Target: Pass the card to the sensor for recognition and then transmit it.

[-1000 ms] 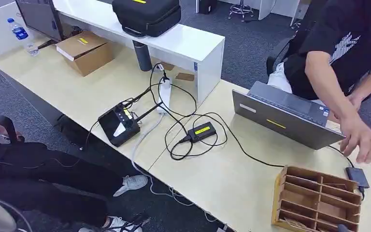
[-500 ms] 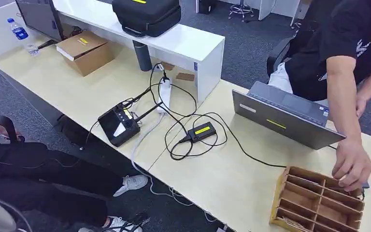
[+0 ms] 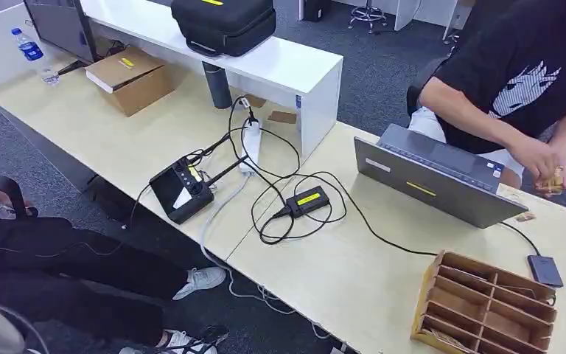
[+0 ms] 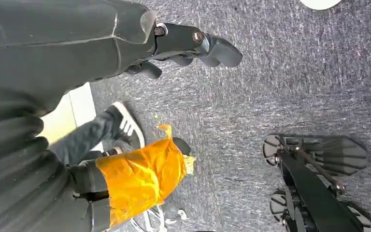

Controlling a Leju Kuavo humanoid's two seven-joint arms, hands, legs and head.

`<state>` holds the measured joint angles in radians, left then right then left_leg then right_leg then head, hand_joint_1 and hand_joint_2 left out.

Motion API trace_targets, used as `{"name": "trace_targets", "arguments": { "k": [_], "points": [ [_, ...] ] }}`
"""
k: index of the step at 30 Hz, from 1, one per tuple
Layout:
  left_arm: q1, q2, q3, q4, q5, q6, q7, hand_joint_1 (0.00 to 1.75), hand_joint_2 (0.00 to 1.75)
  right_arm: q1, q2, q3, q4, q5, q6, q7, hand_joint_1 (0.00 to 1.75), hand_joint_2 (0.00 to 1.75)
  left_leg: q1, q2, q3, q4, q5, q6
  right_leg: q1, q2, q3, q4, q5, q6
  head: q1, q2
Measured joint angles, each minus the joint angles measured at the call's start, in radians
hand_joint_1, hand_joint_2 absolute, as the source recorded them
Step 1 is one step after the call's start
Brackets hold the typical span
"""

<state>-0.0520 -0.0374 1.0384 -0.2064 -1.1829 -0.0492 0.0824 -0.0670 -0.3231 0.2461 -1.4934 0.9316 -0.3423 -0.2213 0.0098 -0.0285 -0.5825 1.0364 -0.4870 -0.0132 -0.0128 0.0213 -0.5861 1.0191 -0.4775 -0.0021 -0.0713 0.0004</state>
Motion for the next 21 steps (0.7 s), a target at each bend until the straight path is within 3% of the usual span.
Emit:
{"name": "trace_targets", "arguments": {
  "k": [21],
  "points": [
    [0.0, 0.005, 0.024, 0.0, -0.009, -0.006, -0.003, 0.0, 1.75, 0.012, -0.109, 0.047, -0.076, -0.104, 0.198, -0.073, 0.0, 1.75, 0.0, 0.0, 0.0, 0.0, 0.0, 0.0, 0.0, 0.0, 0.0, 0.0, 0.0, 0.0, 0.0, 0.0]
  ]
}}
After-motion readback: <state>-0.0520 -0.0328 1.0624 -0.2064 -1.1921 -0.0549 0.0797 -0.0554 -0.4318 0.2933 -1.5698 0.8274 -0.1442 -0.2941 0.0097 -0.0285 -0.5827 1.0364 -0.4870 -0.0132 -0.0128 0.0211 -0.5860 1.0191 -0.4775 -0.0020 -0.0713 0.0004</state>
